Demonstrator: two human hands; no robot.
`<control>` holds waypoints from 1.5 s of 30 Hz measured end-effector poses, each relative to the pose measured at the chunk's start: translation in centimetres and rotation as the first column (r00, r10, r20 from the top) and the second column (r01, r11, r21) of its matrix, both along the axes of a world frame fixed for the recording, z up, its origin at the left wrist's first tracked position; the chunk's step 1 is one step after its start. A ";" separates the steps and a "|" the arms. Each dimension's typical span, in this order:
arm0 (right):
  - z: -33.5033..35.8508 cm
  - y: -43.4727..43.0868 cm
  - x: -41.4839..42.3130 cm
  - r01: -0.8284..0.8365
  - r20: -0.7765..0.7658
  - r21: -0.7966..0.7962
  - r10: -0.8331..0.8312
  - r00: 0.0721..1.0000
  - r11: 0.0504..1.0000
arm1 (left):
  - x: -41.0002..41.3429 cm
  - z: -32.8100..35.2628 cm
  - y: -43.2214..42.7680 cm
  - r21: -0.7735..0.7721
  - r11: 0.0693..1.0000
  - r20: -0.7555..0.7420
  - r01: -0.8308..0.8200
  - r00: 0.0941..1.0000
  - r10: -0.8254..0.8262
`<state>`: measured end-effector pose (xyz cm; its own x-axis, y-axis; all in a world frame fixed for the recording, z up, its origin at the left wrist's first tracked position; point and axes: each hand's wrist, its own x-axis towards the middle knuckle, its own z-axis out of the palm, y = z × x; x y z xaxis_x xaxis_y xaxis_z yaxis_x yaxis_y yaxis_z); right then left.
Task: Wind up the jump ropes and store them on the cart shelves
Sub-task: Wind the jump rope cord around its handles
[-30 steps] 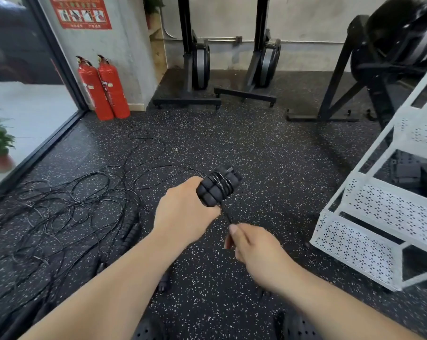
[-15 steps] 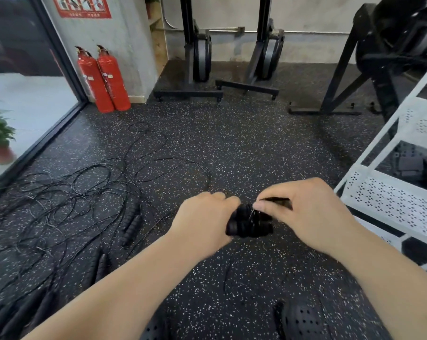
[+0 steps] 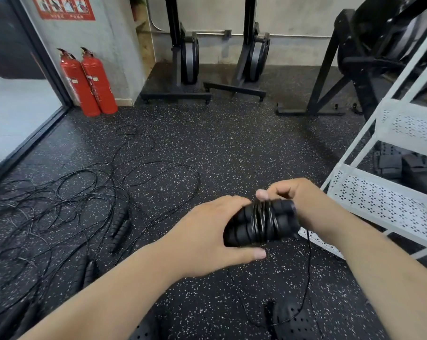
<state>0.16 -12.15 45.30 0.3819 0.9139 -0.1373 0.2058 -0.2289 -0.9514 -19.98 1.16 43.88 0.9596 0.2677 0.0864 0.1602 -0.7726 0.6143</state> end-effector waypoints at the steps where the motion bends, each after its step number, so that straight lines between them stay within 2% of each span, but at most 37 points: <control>1: -0.2 0.1 -0.1 0.014 -0.007 -0.007 -0.014 1.000 1.000 | -0.1 0.1 0.0 -0.067 0.998 -0.014 -0.008 1.000 0.007; 4: -1.5 0.6 -0.1 0.111 0.168 -0.080 -0.096 0.981 0.991 | -0.1 -0.1 0.3 -0.237 0.970 -0.033 -0.045 0.999 0.038; 7: -2.6 1.4 -0.9 0.224 0.323 -0.137 -0.171 0.931 0.965 | 0.1 -0.6 1.0 -0.286 0.952 -0.015 -0.113 0.993 0.114; 13: -4.7 2.3 -3.1 0.129 0.556 -0.230 0.021 0.831 0.965 | 0.6 -1.8 3.0 -0.313 0.890 -0.006 -0.332 0.938 0.348; 15: -4.8 2.2 -4.0 0.078 0.576 -0.286 0.106 0.811 0.955 | 0.6 -2.2 3.8 -0.261 0.876 -0.007 -0.405 0.908 0.418; 17: -4.8 2.2 -5.0 0.053 0.629 -0.342 0.186 0.754 0.938 | 0.4 -2.7 4.8 -0.126 0.879 -0.014 -0.459 0.887 0.461; 22: -3.7 1.6 -7.6 0.064 0.829 -0.337 0.264 0.493 0.939 | 0.0 -4.1 6.8 0.180 0.842 -0.058 -0.508 0.849 0.524; 25: -2.6 1.5 -8.3 0.017 0.880 -0.286 0.256 0.400 0.958 | -0.1 -4.3 7.3 0.287 0.833 -0.098 -0.473 0.851 0.516; 29: -1.9 1.7 -7.4 -0.024 0.953 -0.169 0.170 0.249 0.985 | 0.0 -4.4 6.1 0.329 0.892 -0.165 -0.311 0.911 0.379; 31: -1.5 1.7 -6.4 -0.020 0.950 -0.158 0.157 0.269 0.987 | 0.0 -4.4 5.4 0.359 0.908 -0.187 -0.215 0.937 0.296; 35: -0.5 1.4 -3.7 -0.005 0.866 -0.160 0.143 0.479 0.987 | 0.3 -4.1 3.8 0.438 0.899 -0.205 0.014 0.975 0.085; 37: -0.2 1.1 -2.3 0.003 0.784 -0.193 0.152 0.602 0.981 | 0.4 -4.0 3.2 0.452 0.889 -0.191 0.073 0.981 0.016; 39: -0.1 1.0 -1.4 -0.005 0.709 -0.222 0.165 0.685 0.975 | 0.4 -3.7 2.9 0.451 0.888 -0.178 0.092 0.984 -0.011; 45: 0.1 0.9 -0.2 0.001 0.667 -0.234 0.160 0.728 0.972 | 0.4 -3.2 2.4 0.435 0.885 -0.167 0.167 0.981 -0.103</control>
